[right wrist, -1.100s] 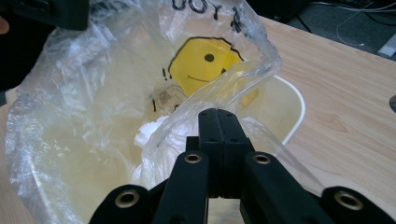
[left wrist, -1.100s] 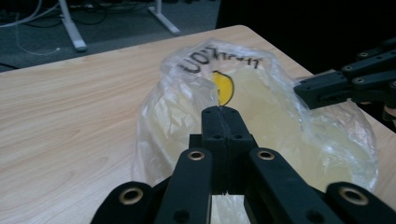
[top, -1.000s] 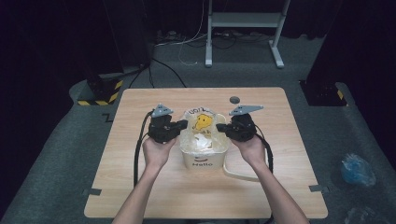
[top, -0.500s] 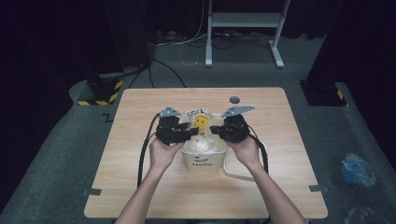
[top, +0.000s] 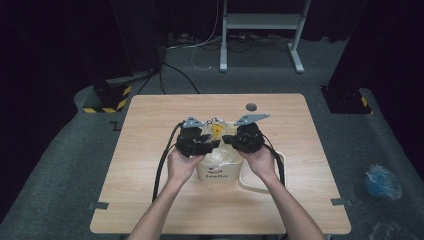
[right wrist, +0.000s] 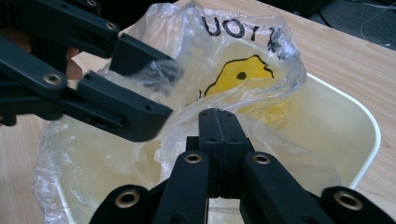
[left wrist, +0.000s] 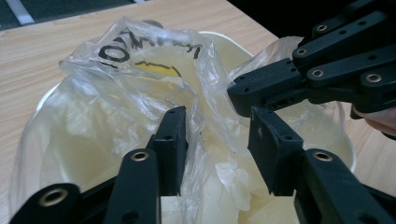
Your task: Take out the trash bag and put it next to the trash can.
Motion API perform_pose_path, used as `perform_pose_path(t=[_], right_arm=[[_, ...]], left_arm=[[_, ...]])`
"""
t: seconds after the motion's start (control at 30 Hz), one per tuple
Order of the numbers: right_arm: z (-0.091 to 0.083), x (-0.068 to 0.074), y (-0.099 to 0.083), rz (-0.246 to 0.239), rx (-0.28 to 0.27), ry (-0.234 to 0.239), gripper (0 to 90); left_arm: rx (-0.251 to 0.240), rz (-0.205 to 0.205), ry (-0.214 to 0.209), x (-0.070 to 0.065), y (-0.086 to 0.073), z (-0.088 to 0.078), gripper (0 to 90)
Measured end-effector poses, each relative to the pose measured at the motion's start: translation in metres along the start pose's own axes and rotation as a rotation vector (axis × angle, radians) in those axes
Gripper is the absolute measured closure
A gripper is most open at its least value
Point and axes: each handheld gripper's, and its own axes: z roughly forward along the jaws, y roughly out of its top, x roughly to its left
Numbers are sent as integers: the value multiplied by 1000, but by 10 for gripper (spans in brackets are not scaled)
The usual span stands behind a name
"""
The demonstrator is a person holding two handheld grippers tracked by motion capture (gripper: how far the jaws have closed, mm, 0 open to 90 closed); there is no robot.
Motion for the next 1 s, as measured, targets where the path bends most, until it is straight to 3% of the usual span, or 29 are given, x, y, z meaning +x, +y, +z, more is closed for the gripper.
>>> perform_pose_path(t=[0.5, 0.7, 1.0], right_arm=[[1, 2, 1, -2, -4, 4, 900], [1, 2, 1, 3, -6, 9, 895], [-3, -1, -3, 26, -12, -14, 649]], left_arm=[[56, 45, 29, -7, 0, 11, 856], [57, 62, 44, -9, 1, 11, 892], [51, 62, 51, -8, 2, 9, 896]])
